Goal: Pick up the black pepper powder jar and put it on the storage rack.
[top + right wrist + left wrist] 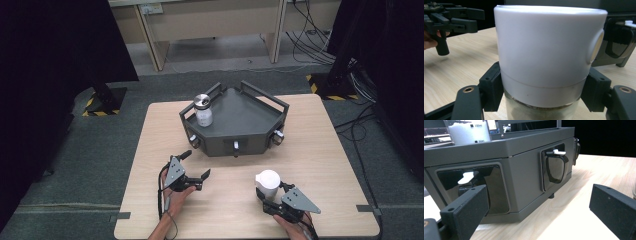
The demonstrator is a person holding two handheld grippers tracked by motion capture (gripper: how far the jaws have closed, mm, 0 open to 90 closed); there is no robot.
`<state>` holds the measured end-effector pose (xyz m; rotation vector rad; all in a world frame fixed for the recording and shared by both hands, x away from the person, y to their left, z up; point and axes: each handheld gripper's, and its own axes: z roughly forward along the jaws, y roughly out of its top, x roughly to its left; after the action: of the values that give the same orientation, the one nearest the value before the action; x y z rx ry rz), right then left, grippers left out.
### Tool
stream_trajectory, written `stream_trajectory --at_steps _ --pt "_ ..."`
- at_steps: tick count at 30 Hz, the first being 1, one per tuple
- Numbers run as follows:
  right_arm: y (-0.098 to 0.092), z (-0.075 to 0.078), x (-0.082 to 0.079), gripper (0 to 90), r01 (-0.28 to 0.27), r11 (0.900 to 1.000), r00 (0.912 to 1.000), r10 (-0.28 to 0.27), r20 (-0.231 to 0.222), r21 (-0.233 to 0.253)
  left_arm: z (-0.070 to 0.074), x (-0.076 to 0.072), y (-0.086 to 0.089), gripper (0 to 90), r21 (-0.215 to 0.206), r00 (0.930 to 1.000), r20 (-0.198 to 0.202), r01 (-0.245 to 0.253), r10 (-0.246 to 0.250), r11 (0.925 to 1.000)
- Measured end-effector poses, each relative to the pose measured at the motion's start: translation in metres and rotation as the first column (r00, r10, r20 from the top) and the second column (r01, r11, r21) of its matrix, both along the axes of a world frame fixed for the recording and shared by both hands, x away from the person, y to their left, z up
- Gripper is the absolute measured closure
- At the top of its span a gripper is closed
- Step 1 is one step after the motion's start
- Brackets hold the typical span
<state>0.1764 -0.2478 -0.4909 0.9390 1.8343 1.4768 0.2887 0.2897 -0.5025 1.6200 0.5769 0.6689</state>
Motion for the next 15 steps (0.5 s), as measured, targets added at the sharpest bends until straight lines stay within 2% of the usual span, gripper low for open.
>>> stream_trajectory --at_steps 15 --pt "-0.0043 0.0097 0.0028 30.6 -0.008 1.0 0.9997 0.008 0.022 0.018 -0.0005 -0.0004 -0.0001 1.7 -0.002 1.0 -0.002 -0.003 0.003 1.0"
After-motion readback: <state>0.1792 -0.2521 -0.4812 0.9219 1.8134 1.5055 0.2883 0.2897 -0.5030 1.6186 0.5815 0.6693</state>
